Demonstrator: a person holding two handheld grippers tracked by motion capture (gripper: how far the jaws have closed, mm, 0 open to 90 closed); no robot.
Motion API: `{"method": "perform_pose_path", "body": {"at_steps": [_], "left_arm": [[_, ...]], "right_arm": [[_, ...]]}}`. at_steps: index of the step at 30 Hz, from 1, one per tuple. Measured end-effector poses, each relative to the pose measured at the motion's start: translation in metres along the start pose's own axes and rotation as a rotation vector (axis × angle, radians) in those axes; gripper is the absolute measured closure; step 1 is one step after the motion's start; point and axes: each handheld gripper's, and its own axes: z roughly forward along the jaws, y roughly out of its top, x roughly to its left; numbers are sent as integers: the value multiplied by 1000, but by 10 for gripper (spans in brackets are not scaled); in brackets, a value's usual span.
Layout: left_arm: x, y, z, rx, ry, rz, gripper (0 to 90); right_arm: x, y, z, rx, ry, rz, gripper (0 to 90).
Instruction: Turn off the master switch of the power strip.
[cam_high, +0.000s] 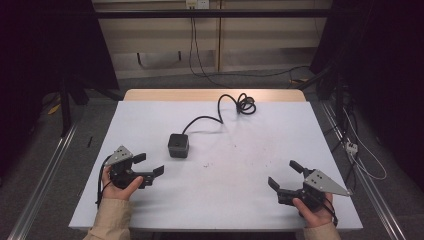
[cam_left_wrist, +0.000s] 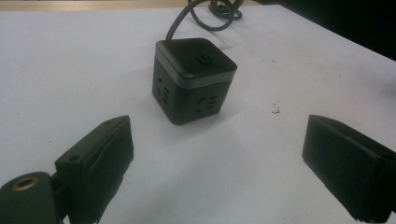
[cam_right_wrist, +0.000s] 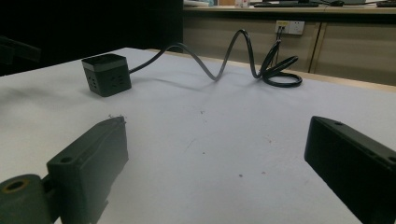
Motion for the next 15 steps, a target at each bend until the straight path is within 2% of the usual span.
{"method": "perform_pose_path", "body": {"at_steps": [15], "left_arm": [[5, -12, -11, -6, 21, 6, 73]], "right_arm": [[1, 0, 0, 7, 6, -5, 57]]}}
